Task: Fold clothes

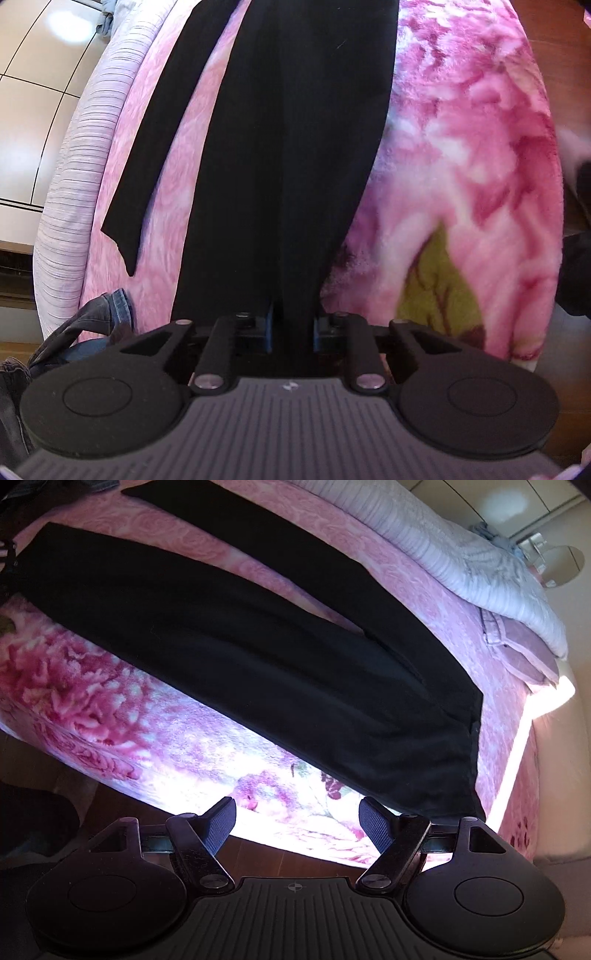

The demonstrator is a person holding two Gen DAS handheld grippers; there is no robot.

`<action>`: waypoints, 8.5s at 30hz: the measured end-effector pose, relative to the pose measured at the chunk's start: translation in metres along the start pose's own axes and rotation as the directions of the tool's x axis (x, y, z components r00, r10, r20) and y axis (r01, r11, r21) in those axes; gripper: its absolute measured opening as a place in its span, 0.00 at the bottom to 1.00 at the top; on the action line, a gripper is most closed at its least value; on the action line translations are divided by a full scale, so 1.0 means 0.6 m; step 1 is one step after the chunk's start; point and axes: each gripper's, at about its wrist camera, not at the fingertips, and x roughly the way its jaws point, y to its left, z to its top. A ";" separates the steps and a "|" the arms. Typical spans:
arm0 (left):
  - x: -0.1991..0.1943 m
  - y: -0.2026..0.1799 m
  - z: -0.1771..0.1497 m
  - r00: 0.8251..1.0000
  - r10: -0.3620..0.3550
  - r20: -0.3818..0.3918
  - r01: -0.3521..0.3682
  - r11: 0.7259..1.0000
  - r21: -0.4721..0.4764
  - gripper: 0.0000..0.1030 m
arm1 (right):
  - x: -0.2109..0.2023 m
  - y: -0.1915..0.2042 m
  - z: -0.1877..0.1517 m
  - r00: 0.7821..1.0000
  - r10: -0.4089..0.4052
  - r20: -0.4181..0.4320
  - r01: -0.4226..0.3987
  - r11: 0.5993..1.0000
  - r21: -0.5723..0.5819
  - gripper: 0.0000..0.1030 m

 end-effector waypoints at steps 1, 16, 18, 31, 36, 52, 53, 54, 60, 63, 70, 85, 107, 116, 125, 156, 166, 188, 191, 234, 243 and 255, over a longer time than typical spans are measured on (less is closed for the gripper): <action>0.000 -0.001 0.002 1.000 -0.001 -0.006 0.001 1.000 -0.002 0.12 | 0.013 -0.001 -0.004 1.000 -0.002 0.002 0.002 1.000 -0.023 0.74; 0.023 0.003 0.046 0.977 0.002 -0.211 -0.033 0.989 -0.144 0.08 | 0.311 -0.300 -0.195 0.974 -0.224 0.032 0.218 0.895 -0.389 0.74; 0.031 0.005 0.058 0.965 0.005 -0.262 -0.050 0.985 -0.166 0.08 | 0.359 -0.351 -0.225 0.972 -0.231 0.046 0.229 0.880 -0.417 0.74; 0.071 0.010 0.106 0.884 -0.011 -0.467 -0.076 0.983 -0.167 0.07 | 0.481 -0.483 -0.351 0.932 -0.200 0.301 0.351 0.700 -0.622 0.52; 0.074 0.008 0.116 0.860 -0.002 -0.511 -0.084 0.986 -0.145 0.07 | 0.528 -0.553 -0.367 0.931 -0.267 0.248 0.364 0.681 -0.635 0.50; -0.097 0.320 0.169 0.914 0.049 -0.403 -0.155 0.959 -0.237 0.04 | 0.362 -0.710 -0.190 0.955 -0.138 0.263 0.278 0.722 -0.634 0.06; -0.097 0.352 0.172 0.920 0.032 -0.392 -0.142 0.956 -0.256 0.04 | 0.353 -0.724 -0.173 0.954 -0.141 0.266 0.283 0.721 -0.633 0.06; -0.095 0.379 0.175 0.924 0.019 -0.381 -0.129 0.955 -0.266 0.04 | 0.345 -0.735 -0.157 0.953 -0.146 0.266 0.287 0.720 -0.632 0.06; -0.032 0.500 0.188 0.941 -0.080 -0.329 -0.019 0.957 -0.288 0.04 | 0.345 -0.801 -0.026 0.961 -0.172 0.215 0.270 0.744 -0.611 0.05; 0.018 0.542 0.189 0.934 -0.147 -0.327 0.049 0.956 -0.289 0.04 | 0.351 -0.812 0.023 0.970 -0.160 0.183 0.240 0.757 -0.608 0.05; 0.143 0.608 0.209 0.901 -0.257 -0.350 0.162 0.947 -0.279 0.04 | 0.403 -0.843 0.116 0.992 -0.094 0.089 0.129 0.783 -0.608 0.05; 0.400 0.693 0.287 0.804 -0.364 -0.471 0.189 0.906 -0.378 0.04 | 0.594 -0.946 0.252 0.966 0.216 -0.143 -0.259 0.833 -0.489 0.06; 0.543 0.662 0.297 0.796 -0.273 -0.540 0.033 0.911 -0.411 0.15 | 0.702 -1.054 0.285 0.930 0.367 -0.031 -0.356 0.918 0.172 0.35; 0.491 0.739 0.239 0.836 -0.252 -0.488 -0.150 0.750 -0.644 0.30 | 0.683 -1.131 0.250 0.943 0.325 0.066 -0.301 0.755 0.582 0.46; 0.433 0.741 0.262 0.829 -0.095 -0.551 -0.279 0.785 -0.553 0.32 | 0.606 -1.107 0.167 0.962 0.254 0.100 -0.261 0.745 0.614 0.50; 0.106 0.377 0.383 0.967 -0.110 -0.231 -0.012 0.882 -0.471 0.53 | 0.416 -0.766 0.094 0.903 0.388 0.187 -0.427 0.860 0.280 0.54; 0.190 0.479 0.259 0.992 -0.102 -0.072 0.048 0.845 -0.533 0.52 | 0.383 -0.611 0.267 0.900 0.382 0.211 -0.426 0.872 0.240 0.54; 0.475 0.595 0.255 0.988 -0.143 0.055 0.142 0.716 -0.684 0.59 | 0.636 -0.496 0.602 0.896 0.352 0.271 -0.435 0.820 0.372 0.60; 0.442 0.595 0.266 0.991 -0.108 0.074 0.130 0.745 -0.655 0.52 | 0.595 -0.521 0.549 0.902 0.302 0.308 -0.417 0.790 0.448 0.60; 0.197 0.359 0.757 0.768 -0.487 0.415 0.447 0.872 0.197 0.01 | 0.511 -0.442 0.164 0.920 0.112 0.376 -0.390 0.166 0.906 0.76; 0.196 0.377 0.755 0.748 -0.468 0.472 0.417 0.883 0.215 0.01 | 0.547 -0.470 0.176 0.910 0.027 0.413 -0.414 0.030 0.910 0.75; 0.134 0.283 0.674 0.705 -0.475 0.526 0.292 0.871 0.395 0.01 | 0.455 -0.456 0.103 0.935 0.162 0.317 -0.337 0.117 0.934 0.00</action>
